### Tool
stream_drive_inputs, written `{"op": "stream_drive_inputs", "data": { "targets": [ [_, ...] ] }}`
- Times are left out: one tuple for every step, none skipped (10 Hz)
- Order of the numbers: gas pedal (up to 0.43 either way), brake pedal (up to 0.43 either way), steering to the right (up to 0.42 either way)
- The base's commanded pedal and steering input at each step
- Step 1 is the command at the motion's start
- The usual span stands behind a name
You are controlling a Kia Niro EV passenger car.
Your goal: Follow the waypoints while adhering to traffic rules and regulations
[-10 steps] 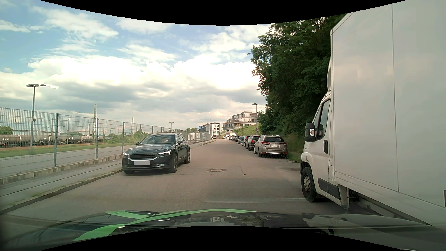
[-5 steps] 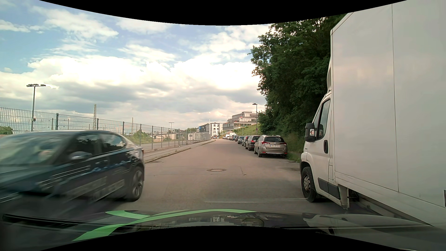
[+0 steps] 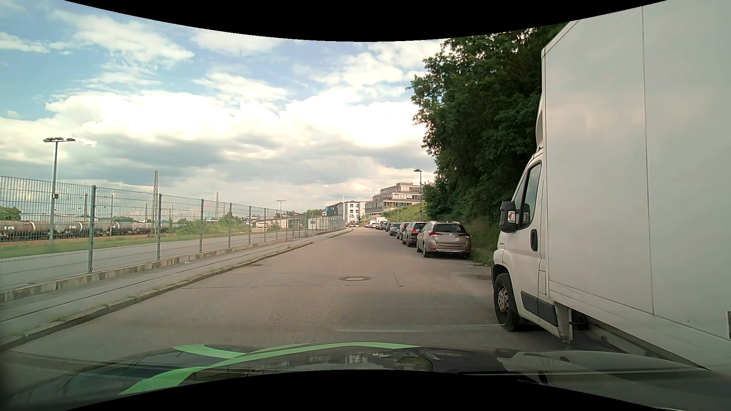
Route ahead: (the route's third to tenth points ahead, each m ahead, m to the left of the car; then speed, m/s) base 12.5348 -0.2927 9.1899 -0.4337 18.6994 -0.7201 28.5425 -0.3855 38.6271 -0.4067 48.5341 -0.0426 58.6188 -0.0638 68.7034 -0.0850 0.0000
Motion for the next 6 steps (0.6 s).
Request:
{"op": "stream_drive_inputs", "data": {
  "targets": [
    [0.000, 0.512, 0.970],
    [0.000, 0.506, 0.970],
    [0.000, 0.506, 0.970],
    [0.000, 0.506, 0.970],
    [0.000, 0.506, 0.970],
    [0.000, 0.500, 0.970]
  ]
}}
